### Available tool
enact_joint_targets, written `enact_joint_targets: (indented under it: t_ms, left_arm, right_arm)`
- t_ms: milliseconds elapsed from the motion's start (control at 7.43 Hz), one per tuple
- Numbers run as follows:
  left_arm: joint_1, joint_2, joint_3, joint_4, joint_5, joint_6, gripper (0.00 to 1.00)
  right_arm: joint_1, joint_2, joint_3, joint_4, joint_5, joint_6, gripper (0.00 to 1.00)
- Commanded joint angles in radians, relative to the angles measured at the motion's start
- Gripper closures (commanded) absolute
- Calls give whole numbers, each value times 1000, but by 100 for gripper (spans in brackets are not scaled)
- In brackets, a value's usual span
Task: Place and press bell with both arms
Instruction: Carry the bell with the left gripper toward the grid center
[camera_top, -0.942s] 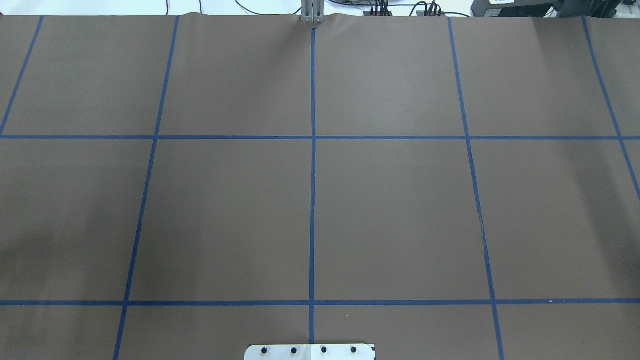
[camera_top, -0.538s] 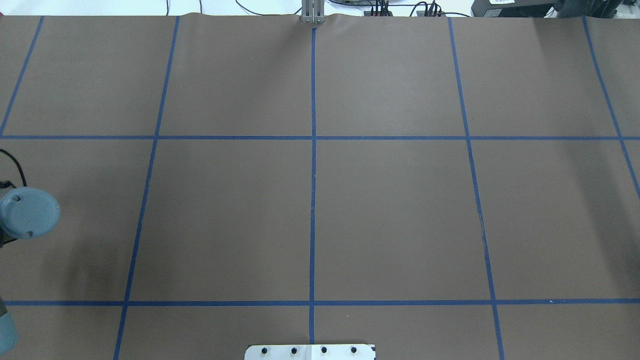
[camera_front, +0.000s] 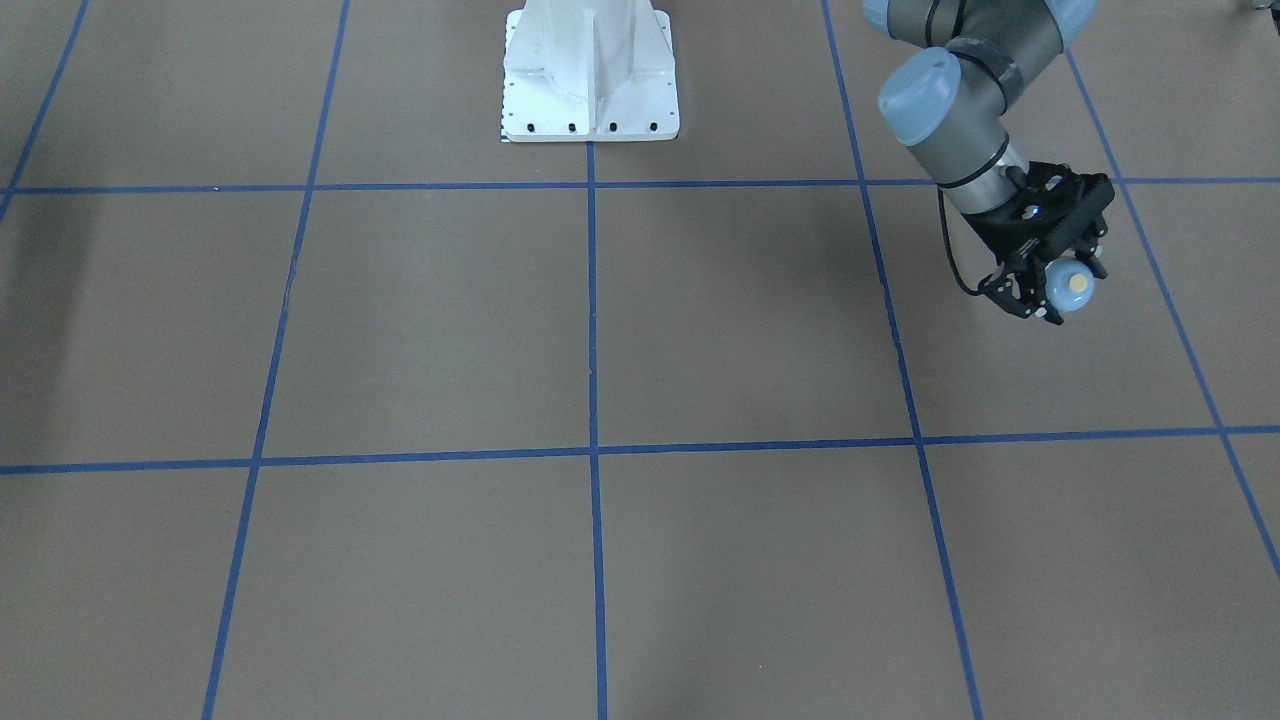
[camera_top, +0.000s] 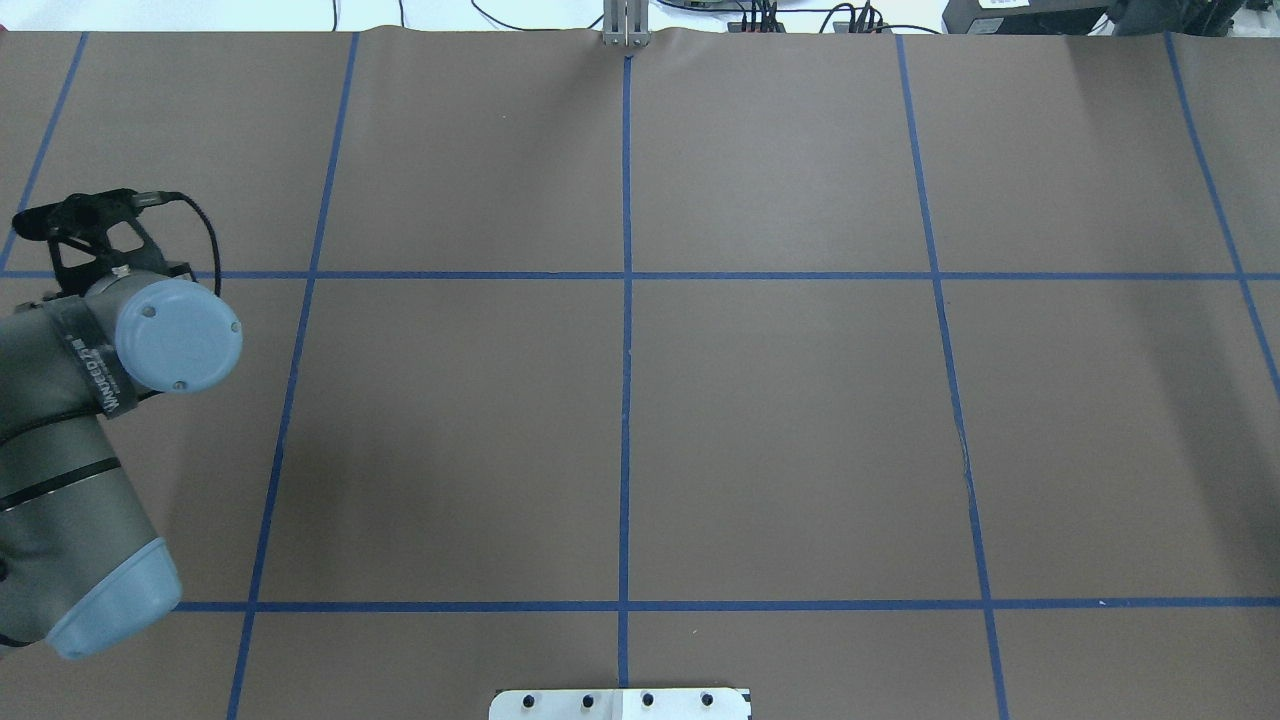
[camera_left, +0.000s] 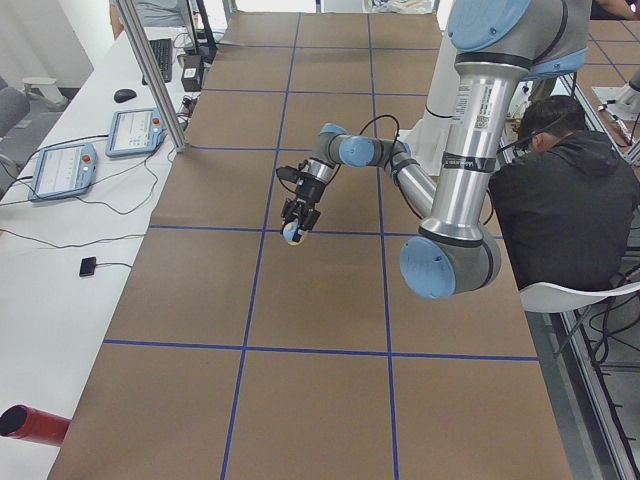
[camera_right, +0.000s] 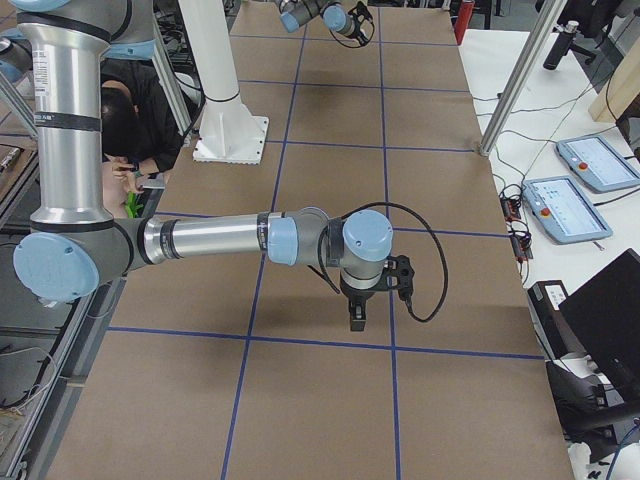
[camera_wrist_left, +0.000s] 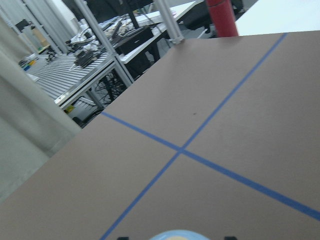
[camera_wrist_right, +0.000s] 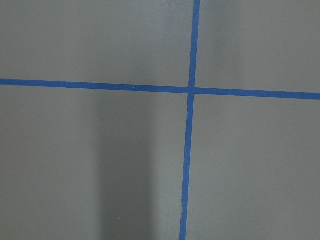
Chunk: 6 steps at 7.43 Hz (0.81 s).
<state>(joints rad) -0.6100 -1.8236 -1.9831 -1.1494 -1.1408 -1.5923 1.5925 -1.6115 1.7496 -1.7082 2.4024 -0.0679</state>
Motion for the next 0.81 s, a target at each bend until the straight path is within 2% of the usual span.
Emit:
enact_joint_targets:
  t_ms: [0,135,269,538,673]
  left_arm:
    - [50,-92,99,-384,125,130,100]
    - [85,-150,189,-559,156,231,100]
    - [125,-216,293,-699,229,256,100]
    - [199,-323,429,-870,272,291,100]
    - [214,-433,552,-933,273,314,100]
  right_arm:
    - [0,-1,10,2,-6,0,0]
    - [0,1,11,2,-11,0,0]
    - [0,-2,4,1,-11,-1,0]
    - [-26,1,2,2,-14,0,0]
    - [-28,1,7,7,-14,0,0]
